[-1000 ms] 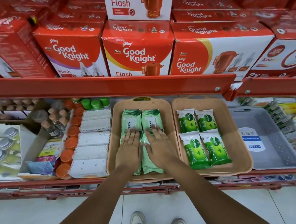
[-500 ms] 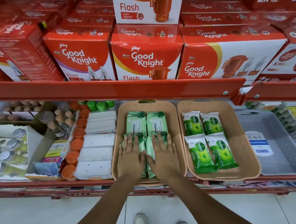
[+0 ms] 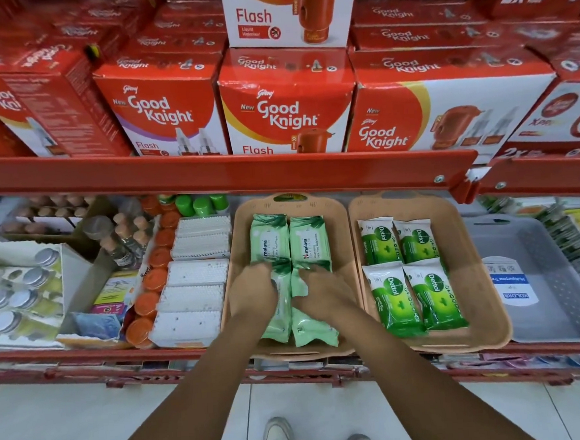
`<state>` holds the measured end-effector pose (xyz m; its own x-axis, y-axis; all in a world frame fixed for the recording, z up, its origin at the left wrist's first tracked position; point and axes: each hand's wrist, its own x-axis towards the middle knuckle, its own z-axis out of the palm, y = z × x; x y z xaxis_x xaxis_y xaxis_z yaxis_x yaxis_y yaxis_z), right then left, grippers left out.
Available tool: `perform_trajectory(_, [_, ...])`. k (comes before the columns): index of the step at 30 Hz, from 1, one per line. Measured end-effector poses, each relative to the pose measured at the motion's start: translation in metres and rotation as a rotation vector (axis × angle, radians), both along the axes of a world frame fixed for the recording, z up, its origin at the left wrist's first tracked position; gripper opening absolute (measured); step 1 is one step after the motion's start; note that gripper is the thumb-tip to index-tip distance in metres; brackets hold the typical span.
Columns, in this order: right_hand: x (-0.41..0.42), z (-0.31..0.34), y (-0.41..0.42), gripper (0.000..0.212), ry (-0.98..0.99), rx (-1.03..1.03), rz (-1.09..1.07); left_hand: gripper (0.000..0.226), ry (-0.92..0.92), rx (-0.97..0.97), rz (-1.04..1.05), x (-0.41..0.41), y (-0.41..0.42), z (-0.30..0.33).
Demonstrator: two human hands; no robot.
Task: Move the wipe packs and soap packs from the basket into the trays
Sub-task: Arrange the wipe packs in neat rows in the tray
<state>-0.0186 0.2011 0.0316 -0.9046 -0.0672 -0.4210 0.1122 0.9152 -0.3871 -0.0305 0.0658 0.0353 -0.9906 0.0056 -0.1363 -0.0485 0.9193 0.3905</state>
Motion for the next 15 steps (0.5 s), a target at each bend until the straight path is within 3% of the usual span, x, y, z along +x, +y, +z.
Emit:
perform_trajectory(3, [0.001,-0.001,0.010,0.062,-0.057,-0.052,-0.009,0.027,-0.065,-0.003,-0.055,-0.010,-0.004,0.009])
perform_trajectory(7, [0.008,-0.004,0.012,0.071,-0.053,-0.044,0.008,0.060,-0.276,-0.090,-0.159,0.002,0.004,-0.007])
perform_trajectory(10, [0.010,-0.004,0.009,0.072,-0.033,-0.034,0.024,0.077,-0.250,-0.053,-0.085,0.013,0.005,-0.019])
perform_trajectory(15, [0.019,-0.008,0.008,0.069,-0.033,-0.015,0.001,0.076,-0.157,-0.059,-0.047,0.021,0.008,-0.021])
